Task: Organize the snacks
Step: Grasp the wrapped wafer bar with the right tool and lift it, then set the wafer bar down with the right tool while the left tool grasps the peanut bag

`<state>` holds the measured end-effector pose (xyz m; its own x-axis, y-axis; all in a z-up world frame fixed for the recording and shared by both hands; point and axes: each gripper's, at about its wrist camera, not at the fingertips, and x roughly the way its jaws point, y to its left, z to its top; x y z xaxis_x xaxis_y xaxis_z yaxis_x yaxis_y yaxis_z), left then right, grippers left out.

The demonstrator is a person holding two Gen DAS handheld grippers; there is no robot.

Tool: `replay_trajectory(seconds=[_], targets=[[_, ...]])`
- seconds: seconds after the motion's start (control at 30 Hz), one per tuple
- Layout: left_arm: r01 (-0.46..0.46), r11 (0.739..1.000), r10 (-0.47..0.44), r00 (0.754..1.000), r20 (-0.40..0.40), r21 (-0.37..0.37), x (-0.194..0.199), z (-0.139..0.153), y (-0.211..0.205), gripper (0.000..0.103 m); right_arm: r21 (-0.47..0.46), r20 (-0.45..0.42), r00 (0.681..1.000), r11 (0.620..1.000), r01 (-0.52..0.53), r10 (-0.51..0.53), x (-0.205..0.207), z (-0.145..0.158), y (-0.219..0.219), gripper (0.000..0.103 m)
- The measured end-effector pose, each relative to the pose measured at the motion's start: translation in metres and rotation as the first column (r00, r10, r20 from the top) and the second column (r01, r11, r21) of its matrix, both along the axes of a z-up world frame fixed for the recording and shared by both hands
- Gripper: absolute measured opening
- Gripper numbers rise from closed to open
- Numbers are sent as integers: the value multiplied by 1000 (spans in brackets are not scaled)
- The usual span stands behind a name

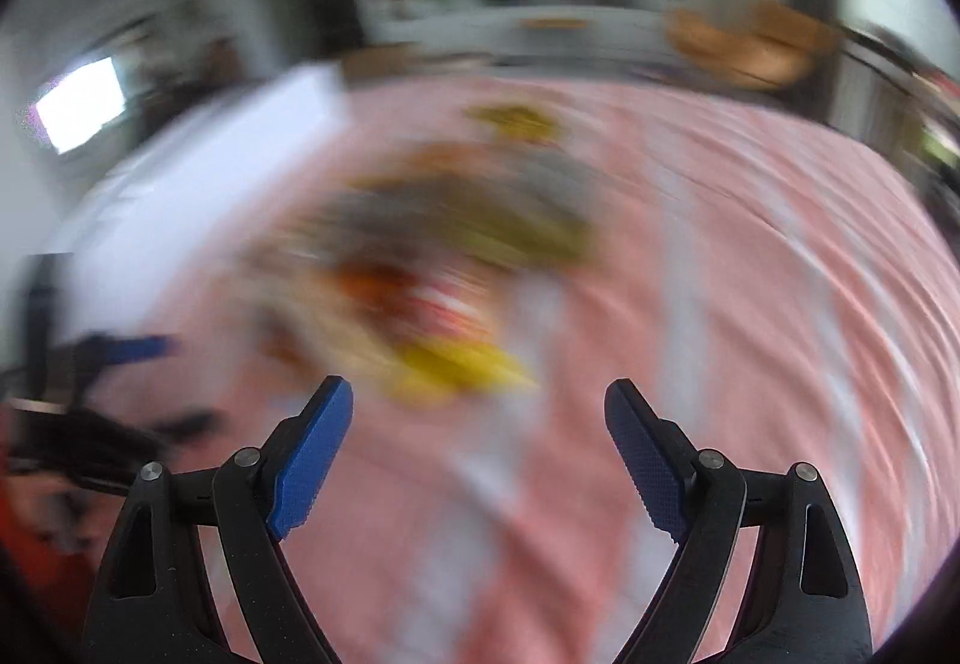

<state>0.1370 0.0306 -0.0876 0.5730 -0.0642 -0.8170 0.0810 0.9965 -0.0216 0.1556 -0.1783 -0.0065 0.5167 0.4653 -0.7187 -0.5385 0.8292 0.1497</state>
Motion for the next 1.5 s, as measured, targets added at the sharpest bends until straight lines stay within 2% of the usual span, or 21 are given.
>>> replay_trajectory(seconds=[0.07,0.13,0.2,0.27,0.3,0.43,0.53,0.63,0.73,0.8,0.87,0.93,1.0,1.03,1.07,1.17,1.27,1.5], targets=[[0,1000,0,1000,0,0,0,0,0,103,-31,-59,986,987,-156,154,11,4,34,87],[0,1000,0,1000,0,0,0,0,0,103,-173,-84,959,944,-281,270,19,-3,73,86],[0,1000,0,1000,0,0,0,0,0,103,-270,-79,943,904,-333,324,23,-12,96,83],[0,1000,0,1000,0,0,0,0,0,103,-295,-110,929,881,-370,353,30,-20,107,54],[0,1000,0,1000,0,0,0,0,0,103,-305,-145,926,875,-376,348,35,-26,111,35],[0,1000,0,1000,0,0,0,0,0,103,-266,-175,935,899,-347,309,39,-29,112,35],[0,1000,0,1000,0,0,1,0,0,103,-261,-206,936,905,-335,287,22,-33,102,32],[0,1000,0,1000,0,0,1,0,0,103,-222,-206,950,935,-277,233,-7,-32,76,32],[0,1000,0,1000,-1,0,1,0,0,103,-163,-214,971,976,-143,106,-30,-31,31,32],[-1,1000,1,1000,-1,1,1,0,0,103,-141,-201,980,990,-29,0,-38,-29,-3,32],[-1,1000,1,1000,-1,0,1,0,0,103,-165,-150,980,981,105,-131,-36,-27,-37,32],[-1,1000,1,1000,-1,0,1,0,0,103,-172,-123,967,964,201,-224,-29,-26,-61,34],[-1,1000,1,1000,-1,0,1,0,0,103,-166,-99,955,951,262,-280,-14,-27,-75,40],[-1,1000,1,1000,-1,0,1,0,0,103,-166,-90,952,947,276,-293,-10,-28,-79,60],[-1,1000,1,1000,-1,0,1,0,0,103,-160,-90,949,945,286,-303,-7,-31,-82,70],[-1,1000,1,1000,-1,0,1,0,0,103,-148,-85,947,944,297,-311,-6,-42,-84,73],[-1,1000,1,1000,-1,1,1,-1,-1,103,-181,17,954,938,297,-299,-20,-48,-69,76],[-1,1000,1,1000,-1,1,1,-1,0,103,-174,6,947,933,316,-320,-17,-49,-78,83]])
